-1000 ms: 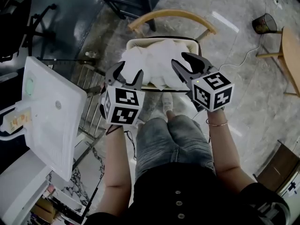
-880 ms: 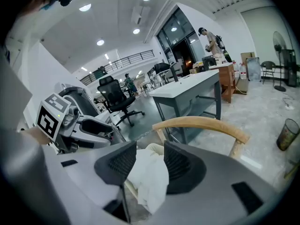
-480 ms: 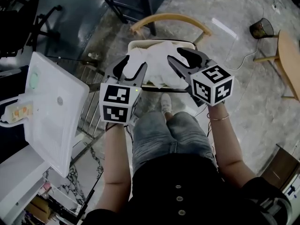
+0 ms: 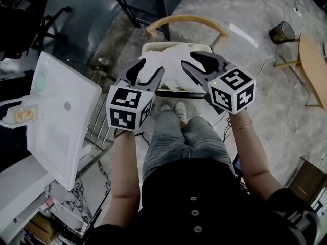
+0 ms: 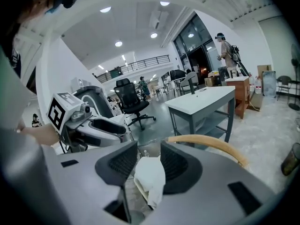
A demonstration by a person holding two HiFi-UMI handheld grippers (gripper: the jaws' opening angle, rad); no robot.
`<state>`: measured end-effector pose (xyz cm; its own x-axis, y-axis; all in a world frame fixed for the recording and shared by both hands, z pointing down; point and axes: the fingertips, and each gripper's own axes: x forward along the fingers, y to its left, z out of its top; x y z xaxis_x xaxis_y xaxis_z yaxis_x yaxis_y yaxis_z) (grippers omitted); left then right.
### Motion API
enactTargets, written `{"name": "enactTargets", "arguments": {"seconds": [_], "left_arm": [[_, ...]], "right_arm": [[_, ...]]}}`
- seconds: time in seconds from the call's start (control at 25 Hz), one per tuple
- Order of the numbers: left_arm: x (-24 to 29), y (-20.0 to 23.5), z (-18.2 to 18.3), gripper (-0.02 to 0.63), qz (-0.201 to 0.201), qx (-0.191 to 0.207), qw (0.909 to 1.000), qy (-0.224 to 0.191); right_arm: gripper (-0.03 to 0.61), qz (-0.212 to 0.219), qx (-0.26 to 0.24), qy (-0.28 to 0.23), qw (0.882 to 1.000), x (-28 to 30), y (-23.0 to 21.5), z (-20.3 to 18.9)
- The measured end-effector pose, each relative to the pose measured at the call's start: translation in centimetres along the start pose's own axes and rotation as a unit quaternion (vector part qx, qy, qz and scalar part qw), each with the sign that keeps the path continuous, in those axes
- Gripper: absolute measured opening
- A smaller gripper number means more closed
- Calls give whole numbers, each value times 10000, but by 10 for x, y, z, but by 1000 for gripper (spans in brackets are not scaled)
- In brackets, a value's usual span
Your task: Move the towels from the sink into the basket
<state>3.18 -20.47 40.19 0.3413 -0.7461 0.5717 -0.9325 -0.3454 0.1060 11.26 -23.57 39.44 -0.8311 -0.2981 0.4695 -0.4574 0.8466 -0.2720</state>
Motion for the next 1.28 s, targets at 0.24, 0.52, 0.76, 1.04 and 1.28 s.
{"name": "enactTargets", "arguments": {"seconds": [0.24,0.52,0.76,1.04,1.28], "left_arm": [[-14,-16,3,209,-389,57,9992,-96],[-32,-27,20,151,-770,64,9963,-370],[-50,-29,35,44,-1001,199,9925,-669],[-54,-29,40,21,-971,331,9921,-718],[-59,-20,26,21,-761,322,9945,-639]], "right_arm": [[98,159,-339,145,9992,-6,30,5],[12,85,-499,16,9987,-15,49,27],[2,105,-732,-49,9972,-24,59,47],[2,69,-936,-67,9956,-22,74,51],[2,-83,-859,9,9963,-19,82,37]]}}
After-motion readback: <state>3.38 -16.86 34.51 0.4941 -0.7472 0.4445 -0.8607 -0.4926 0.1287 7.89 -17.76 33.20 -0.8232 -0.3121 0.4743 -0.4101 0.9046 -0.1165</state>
